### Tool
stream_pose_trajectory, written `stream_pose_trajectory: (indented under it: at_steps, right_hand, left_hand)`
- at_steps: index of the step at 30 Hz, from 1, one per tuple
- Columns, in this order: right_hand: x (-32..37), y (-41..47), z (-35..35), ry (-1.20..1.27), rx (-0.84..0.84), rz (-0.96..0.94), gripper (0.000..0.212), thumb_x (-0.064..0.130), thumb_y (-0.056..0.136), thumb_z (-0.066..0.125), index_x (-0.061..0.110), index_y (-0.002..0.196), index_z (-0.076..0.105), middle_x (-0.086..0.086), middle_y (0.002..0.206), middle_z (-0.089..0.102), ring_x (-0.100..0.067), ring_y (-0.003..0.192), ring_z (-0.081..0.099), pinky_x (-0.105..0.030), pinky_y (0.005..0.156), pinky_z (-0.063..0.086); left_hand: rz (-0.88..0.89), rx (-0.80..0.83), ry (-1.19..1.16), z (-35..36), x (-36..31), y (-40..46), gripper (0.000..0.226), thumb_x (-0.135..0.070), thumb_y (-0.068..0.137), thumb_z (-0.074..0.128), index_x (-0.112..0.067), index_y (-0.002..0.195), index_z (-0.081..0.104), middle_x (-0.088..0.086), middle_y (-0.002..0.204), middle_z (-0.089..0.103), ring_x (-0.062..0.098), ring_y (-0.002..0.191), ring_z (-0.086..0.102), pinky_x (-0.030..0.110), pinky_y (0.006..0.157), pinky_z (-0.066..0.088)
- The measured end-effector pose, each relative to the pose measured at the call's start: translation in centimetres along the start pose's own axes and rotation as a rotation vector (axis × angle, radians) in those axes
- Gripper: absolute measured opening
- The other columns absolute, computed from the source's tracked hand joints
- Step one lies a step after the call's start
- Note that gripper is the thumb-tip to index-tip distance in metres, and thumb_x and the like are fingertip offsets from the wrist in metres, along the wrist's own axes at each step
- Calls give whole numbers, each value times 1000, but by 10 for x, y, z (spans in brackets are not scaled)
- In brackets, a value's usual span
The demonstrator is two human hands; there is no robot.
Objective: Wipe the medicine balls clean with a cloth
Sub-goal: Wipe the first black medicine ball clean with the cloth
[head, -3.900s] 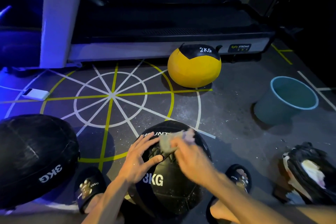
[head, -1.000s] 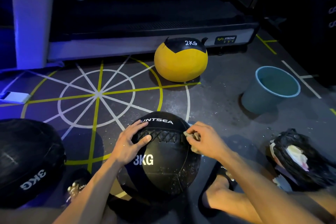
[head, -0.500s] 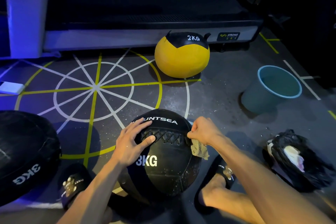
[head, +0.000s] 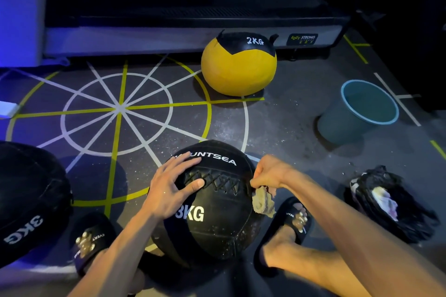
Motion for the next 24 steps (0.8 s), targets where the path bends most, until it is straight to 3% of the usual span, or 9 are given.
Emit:
stream_pose_trajectory:
  at_steps: [2,3,6,9,12,14,16,20,24]
  right_hand:
    - [3,0,-2,-41,-43,-24,20,20,78,75,3,88,77,-13,81,77,-26,73,74,-43,76,62]
    - [5,0,-5,-52,-74,-36,19,20,77,75,2,84,77,-13,79,76,-25,71,73,-42,72,62]
    - [5,-3,-7,-24,-152,-78,18,10,79,73,4,63,71,-8,59,68,-18,51,61,-22,47,48]
    - [-1,-13,-9,92,-277,-100,21,6,86,71,5,65,71,-8,62,71,-13,48,61,-8,43,38]
    - [-5,-15,-15,238,-499,-66,35,8,89,67,14,56,59,1,50,59,-4,44,48,-9,43,36]
    - [-7,-13,-20,370,-565,-15,34,6,86,66,14,54,56,0,47,50,-4,44,43,-18,46,37]
    - [-10,-13,-26,475,-544,4,22,8,85,71,9,64,67,-11,60,62,-10,55,54,-25,54,44]
    - [-15,-21,-19,378,-287,-95,22,9,83,78,17,67,67,8,57,66,-4,49,59,-22,49,46]
    - [-22,-22,1,237,-191,-116,18,19,82,82,20,68,70,3,64,72,-15,62,69,-30,60,55]
  left_hand:
    - [5,-5,4,1,0,3,61,-89,77,48,-66,133,47,-31,157,33,8,152,19,48,123,16]
    - [11,-9,6,2,-1,5,61,-88,77,48,-65,134,48,-30,157,34,8,152,20,48,123,16]
    - [31,-20,11,5,-4,12,61,-88,79,47,-62,134,52,-30,156,36,10,154,20,50,124,16]
    - [40,-19,2,6,-4,16,60,-89,79,46,-62,132,53,-34,154,35,11,154,20,49,125,15]
    - [51,-26,-11,5,-3,13,59,-89,78,48,-62,130,56,-34,153,37,11,153,23,53,124,18]
    - [52,-29,-18,5,-1,10,59,-89,78,49,-62,130,56,-32,153,39,10,153,24,58,124,17]
    - [35,-28,-22,2,2,10,60,-89,79,50,-62,132,55,-29,155,40,10,153,24,63,122,15]
    - [16,-24,-22,-2,5,14,62,-91,78,47,-62,132,54,-28,156,38,12,154,23,65,122,12]
    - [15,-14,-24,0,6,14,62,-92,77,47,-64,132,52,-30,156,37,10,154,22,65,123,10]
Point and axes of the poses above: each hand's wrist, its own y-axis towards the middle knuckle, its own z-axis out of the palm, x = y × z, the point moved 7 cm from there along y, towards the middle knuckle
